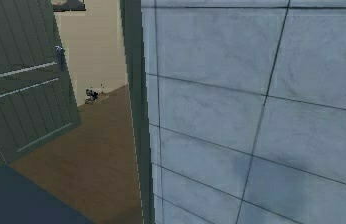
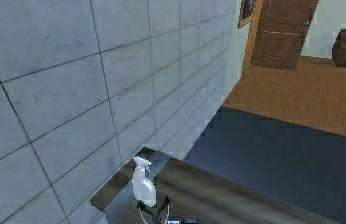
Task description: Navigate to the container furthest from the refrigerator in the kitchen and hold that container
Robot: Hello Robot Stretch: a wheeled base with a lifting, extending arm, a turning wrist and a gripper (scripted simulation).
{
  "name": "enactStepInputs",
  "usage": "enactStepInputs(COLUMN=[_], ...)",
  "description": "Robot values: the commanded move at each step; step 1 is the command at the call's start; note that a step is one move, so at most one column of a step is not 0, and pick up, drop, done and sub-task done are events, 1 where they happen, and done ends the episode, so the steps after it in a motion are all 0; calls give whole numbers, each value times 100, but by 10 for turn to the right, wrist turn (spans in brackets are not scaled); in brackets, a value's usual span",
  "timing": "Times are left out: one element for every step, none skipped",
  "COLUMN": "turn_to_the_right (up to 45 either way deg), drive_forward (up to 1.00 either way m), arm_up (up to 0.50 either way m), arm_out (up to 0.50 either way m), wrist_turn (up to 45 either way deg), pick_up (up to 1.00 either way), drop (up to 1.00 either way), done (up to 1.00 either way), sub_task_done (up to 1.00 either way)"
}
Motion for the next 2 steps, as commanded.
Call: enactStepInputs(turn_to_the_right=[0, 0], drive_forward=[0, 0], arm_up=[10, 0], arm_out=[0, 0], wrist_turn=[0, 0], pick_up=[0, 0], drop=[0, 0], done=[0, 100], sub_task_done=[0, 0])
